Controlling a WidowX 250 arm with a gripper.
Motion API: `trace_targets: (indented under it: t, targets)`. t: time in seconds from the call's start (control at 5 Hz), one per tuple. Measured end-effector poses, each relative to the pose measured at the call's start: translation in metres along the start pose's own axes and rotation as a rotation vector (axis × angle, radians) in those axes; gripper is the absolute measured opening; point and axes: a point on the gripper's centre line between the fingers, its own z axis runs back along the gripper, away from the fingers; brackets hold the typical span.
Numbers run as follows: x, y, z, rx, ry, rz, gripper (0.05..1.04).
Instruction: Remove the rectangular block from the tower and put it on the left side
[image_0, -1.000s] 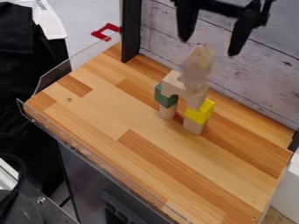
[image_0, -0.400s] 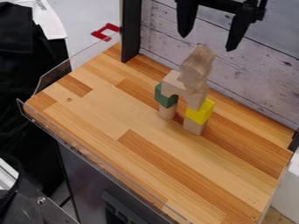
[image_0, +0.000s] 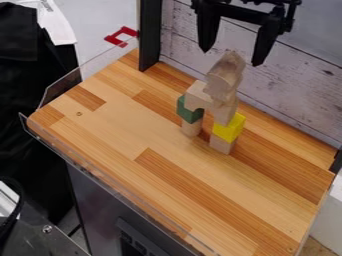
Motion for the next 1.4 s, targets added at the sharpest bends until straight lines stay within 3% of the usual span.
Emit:
trace_targets:
  t: [0.6, 0.8, 1.0, 1.4]
  targets:
    - [0.006, 0.004, -0.019, -0.008, 0.06, -0.001, 0.97]
    - [0.007, 0.006, -0.028, -0.005, 0.083, 0.008, 0.692]
    - [0.009, 0.007, -0.028, -0.012, 0.08, 0.02, 0.561]
    - [0.009, 0.007, -0.027, -0.007, 0.066, 0.026, 0.561]
